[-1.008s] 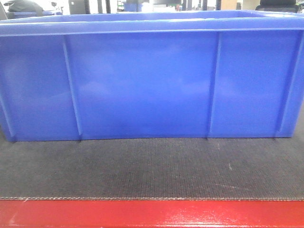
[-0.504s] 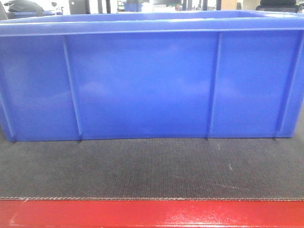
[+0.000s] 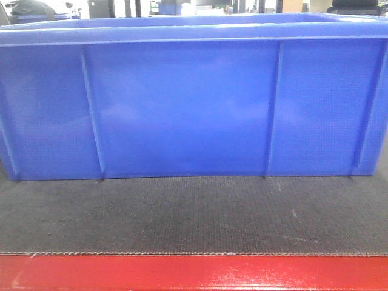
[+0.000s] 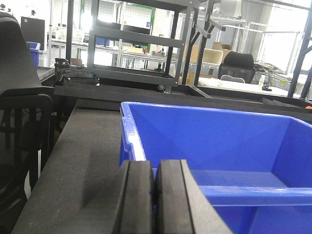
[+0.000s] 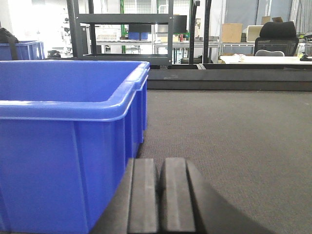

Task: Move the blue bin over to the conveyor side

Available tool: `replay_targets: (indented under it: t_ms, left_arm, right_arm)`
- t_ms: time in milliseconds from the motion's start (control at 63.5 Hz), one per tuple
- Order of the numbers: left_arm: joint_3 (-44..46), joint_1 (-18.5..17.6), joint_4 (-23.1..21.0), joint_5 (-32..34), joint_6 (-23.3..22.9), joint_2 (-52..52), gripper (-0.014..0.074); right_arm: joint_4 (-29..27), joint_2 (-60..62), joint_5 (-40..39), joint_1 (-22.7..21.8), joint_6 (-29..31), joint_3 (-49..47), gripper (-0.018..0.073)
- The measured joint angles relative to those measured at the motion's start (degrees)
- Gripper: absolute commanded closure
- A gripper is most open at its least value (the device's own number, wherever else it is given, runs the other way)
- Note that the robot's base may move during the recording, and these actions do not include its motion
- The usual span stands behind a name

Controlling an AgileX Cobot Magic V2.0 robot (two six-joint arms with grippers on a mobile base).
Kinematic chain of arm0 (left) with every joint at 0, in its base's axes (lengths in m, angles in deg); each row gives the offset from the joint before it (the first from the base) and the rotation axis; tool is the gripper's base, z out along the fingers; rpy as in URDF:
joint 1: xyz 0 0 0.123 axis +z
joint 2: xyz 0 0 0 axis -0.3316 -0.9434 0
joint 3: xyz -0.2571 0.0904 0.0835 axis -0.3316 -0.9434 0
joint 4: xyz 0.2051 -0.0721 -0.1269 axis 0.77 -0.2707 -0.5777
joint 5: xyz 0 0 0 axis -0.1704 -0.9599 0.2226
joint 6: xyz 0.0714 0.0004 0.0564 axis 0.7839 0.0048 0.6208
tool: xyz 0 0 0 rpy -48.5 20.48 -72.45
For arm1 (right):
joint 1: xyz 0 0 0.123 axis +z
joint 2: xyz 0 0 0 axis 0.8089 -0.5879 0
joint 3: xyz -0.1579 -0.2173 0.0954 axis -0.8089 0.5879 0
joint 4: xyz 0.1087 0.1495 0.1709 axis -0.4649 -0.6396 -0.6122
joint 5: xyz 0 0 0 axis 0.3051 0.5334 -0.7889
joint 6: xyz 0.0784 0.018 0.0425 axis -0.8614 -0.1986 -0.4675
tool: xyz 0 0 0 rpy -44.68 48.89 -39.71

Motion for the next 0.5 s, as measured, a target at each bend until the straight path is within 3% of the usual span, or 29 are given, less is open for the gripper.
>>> replay_targets:
  t_ms: [504]
  left_arm:
    - [0.0,0.0,0.0,0.0,0.0,0.0,0.0615]
  right_arm:
    - [0.0,0.0,0.0,0.0,0.0,0.0,0.0638]
